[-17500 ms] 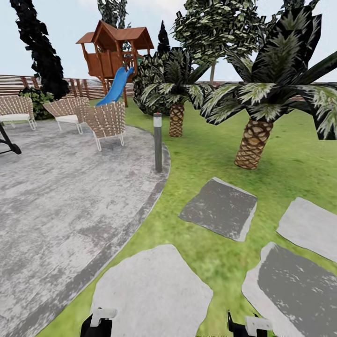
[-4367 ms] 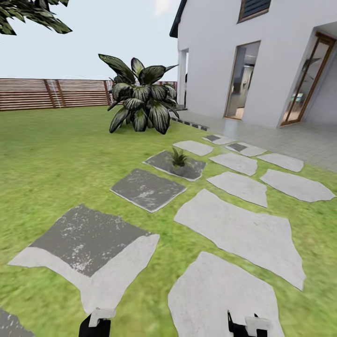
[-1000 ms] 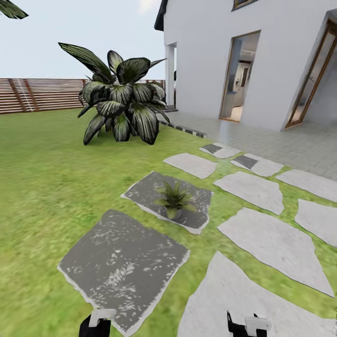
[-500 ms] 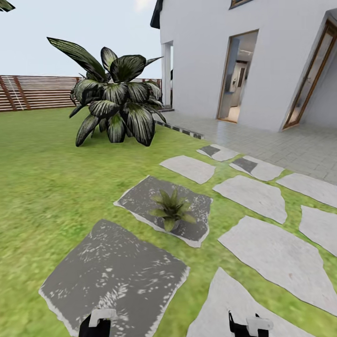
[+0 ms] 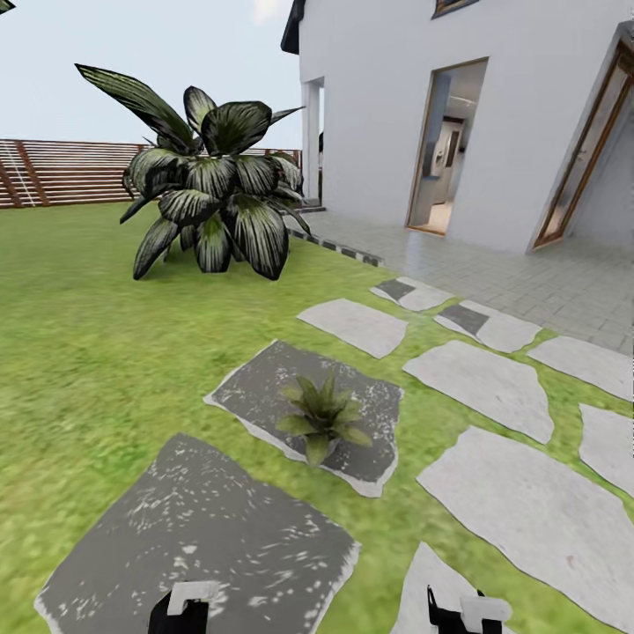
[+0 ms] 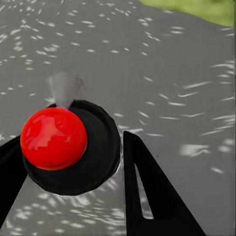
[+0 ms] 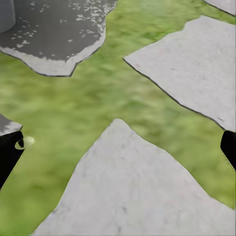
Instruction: Pick up the pesticide atomizer in the garden and spray insectifuge to fully cover both potted plants in the garden.
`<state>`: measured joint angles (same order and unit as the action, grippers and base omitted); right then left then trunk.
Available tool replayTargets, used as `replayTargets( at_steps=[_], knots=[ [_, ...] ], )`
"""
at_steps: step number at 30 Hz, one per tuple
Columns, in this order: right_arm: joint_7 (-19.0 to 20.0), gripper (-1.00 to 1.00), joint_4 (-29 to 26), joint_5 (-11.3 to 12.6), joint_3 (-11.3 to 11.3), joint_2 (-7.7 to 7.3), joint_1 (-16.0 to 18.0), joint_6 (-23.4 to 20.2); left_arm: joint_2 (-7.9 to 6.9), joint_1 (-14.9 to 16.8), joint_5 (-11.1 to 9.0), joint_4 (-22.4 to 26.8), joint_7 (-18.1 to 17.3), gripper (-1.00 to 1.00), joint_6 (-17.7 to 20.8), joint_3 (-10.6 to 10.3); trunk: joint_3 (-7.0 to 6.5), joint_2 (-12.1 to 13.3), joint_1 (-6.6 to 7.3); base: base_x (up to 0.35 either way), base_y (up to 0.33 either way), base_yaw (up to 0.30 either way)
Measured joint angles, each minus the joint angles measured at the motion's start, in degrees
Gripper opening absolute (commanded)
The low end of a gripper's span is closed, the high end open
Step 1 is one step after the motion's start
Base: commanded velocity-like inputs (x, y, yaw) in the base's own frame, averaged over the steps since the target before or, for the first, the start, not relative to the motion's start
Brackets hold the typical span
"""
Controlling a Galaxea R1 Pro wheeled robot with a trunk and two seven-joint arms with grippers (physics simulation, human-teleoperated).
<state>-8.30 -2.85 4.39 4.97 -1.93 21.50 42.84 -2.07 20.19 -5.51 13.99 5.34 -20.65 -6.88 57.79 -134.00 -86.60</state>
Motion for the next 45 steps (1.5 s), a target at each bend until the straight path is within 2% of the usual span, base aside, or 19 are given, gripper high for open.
replayTargets(
  at_steps=[7,14,28,32,34,36,37,39,40,41,43,45],
  knots=[
    [0.0,1.0,-0.01,0.0,-0.02,0.0,-0.01,-0.03,0.0,0.01,0.0,-0.01,0.01,-1.0,0.0,0.0,0.0,0.0,0.0,0.338,0.0,-0.252],
    [0.0,1.0,0.01,0.0,-0.01,0.0,0.01,0.0,0.0,-0.01,0.0,0.01,0.02,-1.0,0.0,0.0,0.0,0.0,0.0,0.318,0.0,-0.026],
    [0.02,1.0,-0.15,0.07,0.05,0.09,0.01,-0.03,0.0,-0.01,0.3,0.12,-0.22,-1.0,0.0,-0.05,0.0,0.0,-0.03,0.085,0.04,0.0],
    [0.21,1.0,-0.74,-0.15,0.24,0.09,0.01,-0.08,-0.21,0.11,1.13,0.75,-1.06,-1.0,0.19,-0.68,0.0,0.0,-0.04,0.003,0.002,0.0],
    [1.24,1.0,-2.03,-1.53,1.22,-0.02,0.01,-0.07,-0.49,0.6,3.11,1.05,-2.7,-1.0,0.31,-1.23,0.0,0.0,-0.03,0.0,0.0,0.0],
    [5.95,1.0,-5.78,-5.37,3.59,-0.42,0.02,-0.14,-1.5,1.1,8.19,1.18,-8.85,-1.0,0.63,-2.87,0.0,0.0,-0.03,0.0,0.0,0.0],
    [8.06,1.0,-7.18,-6.76,4.17,-0.52,0.02,-0.26,-1.91,1.18,10.02,1.16,-11.97,-1.0,0.77,-3.12,0.0,0.0,-0.04,0.0,0.0,0.0],
    [15.53,1.0,-10.45,-11.55,4.77,-0.7,0.02,-1.46,-3.95,1.18,14.49,1.14,-22.47,-1.0,1.1,-3.3,0.0,0.0,-0.04,0.0,0.0,0.0],
    [17.99,1.0,-11.29,-13.46,4.78,-0.73,0.01,-2.39,-5.01,1.26,15.32,1.18,-26.48,-1.0,1.22,-3.23,0.0,0.0,-0.04,0.0,0.0,0.0],
    [21.6,1.0,-12.05,-16.59,4.79,-0.76,0.13,-4.53,-6.75,1.96,16.08,1.19,-32.49,-1.0,1.53,-3.11,0.0,0.0,-0.03,0.0,0.0,0.0],
    [26.91,1.0,-12.83,-20.51,4.8,-0.77,0.77,-8.56,-9.51,3.99,16.57,1.18,-40.93,-1.0,2.91,-3.13,-0.01,0.0,-0.03,0.0,0.0,0.0],
    [31.51,1.0,-14.38,-22.93,4.87,-0.78,1.85,-11.49,-11.78,5.56,16.85,1.22,-47.71,-1.0,5.11,-3.33,-0.01,0.0,-0.03,0.0,0.0,0.0]
  ],
)
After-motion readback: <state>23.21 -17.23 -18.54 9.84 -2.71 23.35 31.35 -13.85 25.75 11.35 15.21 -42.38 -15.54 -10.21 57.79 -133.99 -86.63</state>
